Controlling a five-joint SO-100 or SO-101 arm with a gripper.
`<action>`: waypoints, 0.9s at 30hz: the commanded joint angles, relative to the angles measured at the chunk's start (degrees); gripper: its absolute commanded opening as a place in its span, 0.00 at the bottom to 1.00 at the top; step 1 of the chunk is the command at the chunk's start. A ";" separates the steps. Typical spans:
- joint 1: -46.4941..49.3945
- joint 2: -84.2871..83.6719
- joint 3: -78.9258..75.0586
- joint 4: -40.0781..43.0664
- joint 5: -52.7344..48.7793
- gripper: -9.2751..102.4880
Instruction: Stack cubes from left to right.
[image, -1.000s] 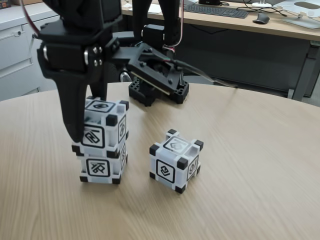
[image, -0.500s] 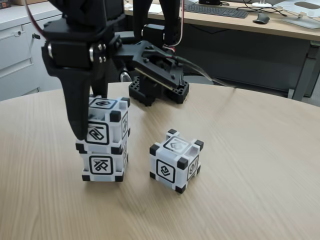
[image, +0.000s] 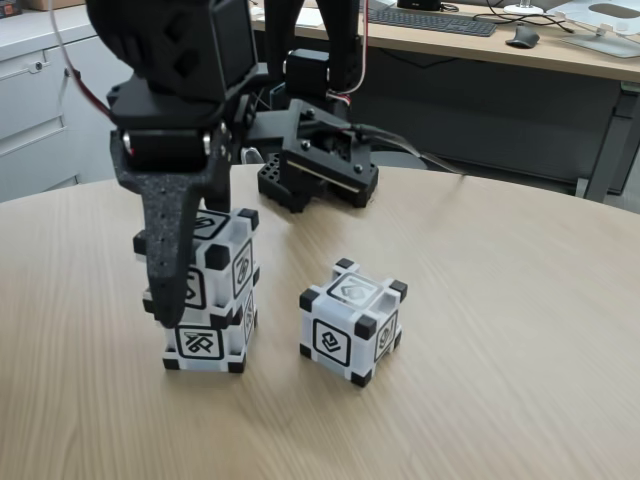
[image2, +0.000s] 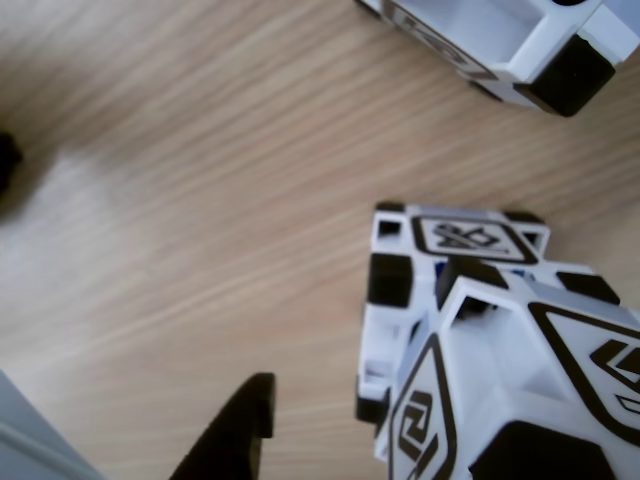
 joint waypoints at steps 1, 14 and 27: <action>0.09 1.05 -0.26 0.70 -1.14 0.53; -0.53 5.45 -0.44 0.70 -3.34 0.53; -1.58 11.69 -5.19 0.79 -3.96 0.53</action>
